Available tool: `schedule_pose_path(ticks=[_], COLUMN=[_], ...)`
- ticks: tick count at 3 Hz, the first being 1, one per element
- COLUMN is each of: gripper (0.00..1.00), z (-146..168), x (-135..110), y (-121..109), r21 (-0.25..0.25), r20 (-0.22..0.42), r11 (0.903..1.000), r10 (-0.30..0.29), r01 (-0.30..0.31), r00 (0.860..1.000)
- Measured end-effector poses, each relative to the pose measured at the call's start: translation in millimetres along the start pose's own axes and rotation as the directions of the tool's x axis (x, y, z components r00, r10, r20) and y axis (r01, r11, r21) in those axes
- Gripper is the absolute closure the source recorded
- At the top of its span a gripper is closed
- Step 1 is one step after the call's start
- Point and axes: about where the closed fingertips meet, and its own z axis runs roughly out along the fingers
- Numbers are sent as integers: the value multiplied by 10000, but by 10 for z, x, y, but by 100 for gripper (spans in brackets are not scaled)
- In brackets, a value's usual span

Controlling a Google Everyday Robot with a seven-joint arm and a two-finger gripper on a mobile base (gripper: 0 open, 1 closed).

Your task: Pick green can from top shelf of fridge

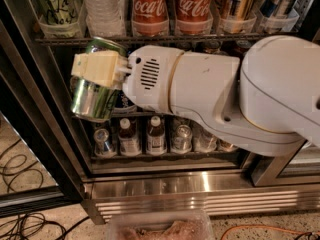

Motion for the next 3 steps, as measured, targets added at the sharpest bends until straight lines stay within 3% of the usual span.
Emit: schedule_pose_path(ticks=[2, 3], gripper=[100, 100], z=[-274, -544], x=[266, 311], y=[240, 432], r21=[-277, 409], r20=[-977, -889], r11=[9996, 9970], r10=[21, -620], r01=[-48, 659], r00=[9952, 9941])
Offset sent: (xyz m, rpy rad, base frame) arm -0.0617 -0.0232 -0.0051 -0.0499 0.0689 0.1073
